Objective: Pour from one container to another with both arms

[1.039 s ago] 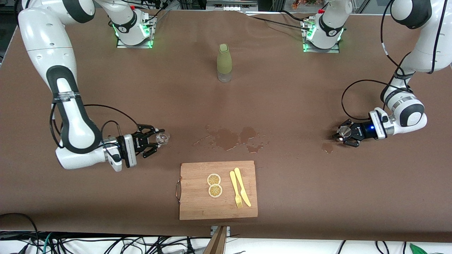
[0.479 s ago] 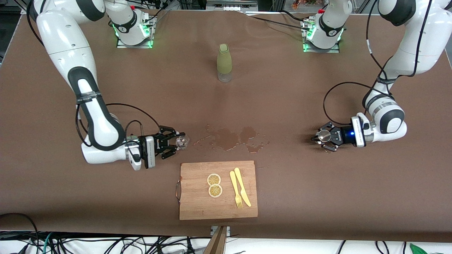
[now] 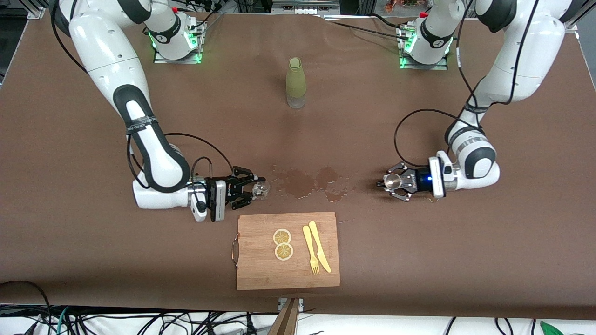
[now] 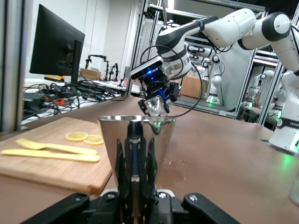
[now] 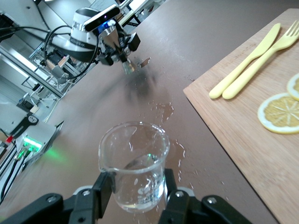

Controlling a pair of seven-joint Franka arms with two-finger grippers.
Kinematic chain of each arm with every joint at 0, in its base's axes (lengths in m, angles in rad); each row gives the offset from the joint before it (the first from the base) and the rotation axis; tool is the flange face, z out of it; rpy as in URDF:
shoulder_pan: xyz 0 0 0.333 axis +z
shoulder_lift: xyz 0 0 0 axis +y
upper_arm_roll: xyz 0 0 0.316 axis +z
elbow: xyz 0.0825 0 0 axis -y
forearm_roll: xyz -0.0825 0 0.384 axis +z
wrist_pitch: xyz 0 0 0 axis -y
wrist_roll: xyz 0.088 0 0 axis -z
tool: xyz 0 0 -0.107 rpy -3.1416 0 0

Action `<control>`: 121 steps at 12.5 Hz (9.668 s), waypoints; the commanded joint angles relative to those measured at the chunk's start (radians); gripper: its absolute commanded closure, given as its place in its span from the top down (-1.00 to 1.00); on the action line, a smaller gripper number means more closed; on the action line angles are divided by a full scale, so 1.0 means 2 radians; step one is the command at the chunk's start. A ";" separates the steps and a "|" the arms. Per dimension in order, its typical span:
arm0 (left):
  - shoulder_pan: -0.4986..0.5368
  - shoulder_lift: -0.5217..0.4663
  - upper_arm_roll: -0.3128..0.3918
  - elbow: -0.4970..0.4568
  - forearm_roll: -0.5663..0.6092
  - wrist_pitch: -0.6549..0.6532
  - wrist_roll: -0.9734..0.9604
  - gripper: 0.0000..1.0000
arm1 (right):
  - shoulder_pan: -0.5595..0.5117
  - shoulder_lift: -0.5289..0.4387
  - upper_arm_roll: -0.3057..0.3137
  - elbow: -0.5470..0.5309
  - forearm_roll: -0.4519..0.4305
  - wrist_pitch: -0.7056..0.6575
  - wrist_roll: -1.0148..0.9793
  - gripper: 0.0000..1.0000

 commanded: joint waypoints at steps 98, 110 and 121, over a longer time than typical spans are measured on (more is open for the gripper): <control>-0.155 0.137 -0.105 0.202 -0.106 0.226 0.085 -1.00 | 0.360 0.003 -0.247 0.196 -0.540 -0.079 0.390 -0.60; -0.153 0.140 -0.109 0.202 -0.106 0.226 0.086 -1.00 | 0.380 0.021 -0.259 0.227 -0.599 -0.085 0.360 -0.60; -0.153 0.140 -0.109 0.202 -0.106 0.226 0.086 -1.00 | 0.385 0.025 -0.259 0.238 -0.637 -0.078 0.329 -0.57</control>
